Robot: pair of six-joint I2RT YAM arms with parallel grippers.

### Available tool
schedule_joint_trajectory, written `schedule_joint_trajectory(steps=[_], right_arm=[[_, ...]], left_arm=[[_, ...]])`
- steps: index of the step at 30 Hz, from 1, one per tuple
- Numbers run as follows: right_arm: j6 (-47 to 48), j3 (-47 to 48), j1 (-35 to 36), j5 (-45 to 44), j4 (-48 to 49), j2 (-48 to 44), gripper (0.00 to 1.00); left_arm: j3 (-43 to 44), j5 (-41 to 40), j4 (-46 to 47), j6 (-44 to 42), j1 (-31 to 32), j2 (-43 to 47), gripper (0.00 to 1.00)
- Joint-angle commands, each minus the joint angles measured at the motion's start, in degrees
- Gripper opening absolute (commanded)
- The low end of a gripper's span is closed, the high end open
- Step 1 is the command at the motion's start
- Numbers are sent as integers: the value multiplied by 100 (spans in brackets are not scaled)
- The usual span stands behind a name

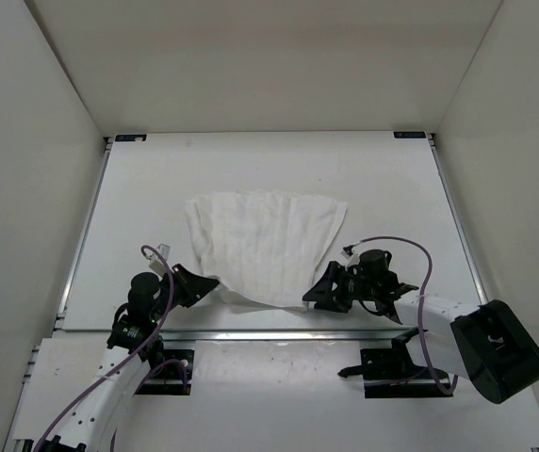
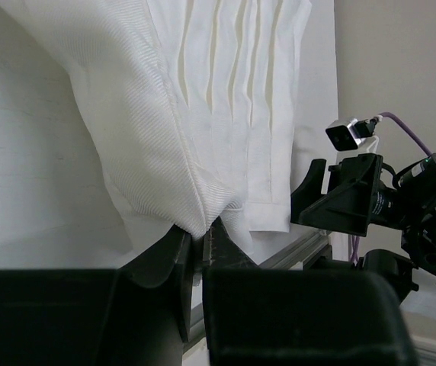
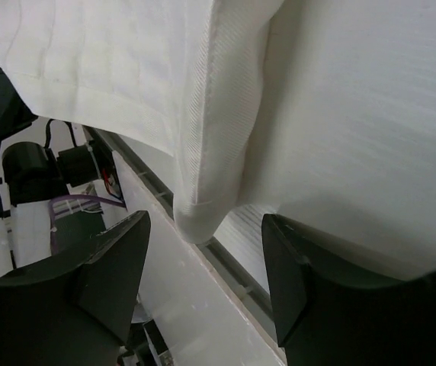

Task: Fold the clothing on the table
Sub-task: Fold the skirt

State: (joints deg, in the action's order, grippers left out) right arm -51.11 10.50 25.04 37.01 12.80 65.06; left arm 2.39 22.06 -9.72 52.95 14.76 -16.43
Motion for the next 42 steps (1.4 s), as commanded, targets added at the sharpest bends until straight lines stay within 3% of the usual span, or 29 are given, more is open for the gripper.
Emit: schedule_joint_trajectory(steps=[1, 9, 10, 11, 13, 16, 20, 25, 29, 33, 37, 40, 42], right_arm=[[-311, -75, 194, -221, 478, 322, 59], [-1524, -672, 677, -493, 1778, 894, 58], [-1551, -629, 669, -502, 1822, 956, 45], [-1507, -637, 652, -494, 1814, 1035, 20], [-1341, -471, 512, -484, 1360, 957, 1], [-875, -260, 213, -467, 427, 317, 0], [326, 582, -515, -441, -1651, -756, 0], [1637, 2285, -1474, 111, -3510, -1767, 0], [2087, 3832, -1380, 123, -4450, -2014, 0], [2298, 5432, -958, -185, -5329, -1708, 0], [2474, 6226, -1062, -90, -5578, -1024, 0], [2842, 6840, -1168, -141, -5630, -85, 0], [3080, 7497, -1071, -587, -5735, 620, 0]], left_arm=[[-1285, -79, -21, -48, 18, 78, 0], [-1303, -62, -22, -39, 9, 78, 0], [-1285, -88, -22, -82, 0, 78, 0], [-1303, -80, -30, -66, -9, 69, 0], [-1268, -45, 22, -21, -9, 87, 0], [-1224, 114, 145, 110, -26, 69, 0], [-646, 167, 102, 58, -35, -18, 0], [1059, 254, -223, -311, 35, -642, 0], [3166, 447, -742, -672, 176, -1266, 0], [4416, 816, -849, -550, 115, -1626, 0], [4568, 1185, -365, -443, -87, -2223, 0], [4585, 1309, 397, -452, -175, -3172, 0], [5048, 1432, 549, -697, -202, -4258, 0]])
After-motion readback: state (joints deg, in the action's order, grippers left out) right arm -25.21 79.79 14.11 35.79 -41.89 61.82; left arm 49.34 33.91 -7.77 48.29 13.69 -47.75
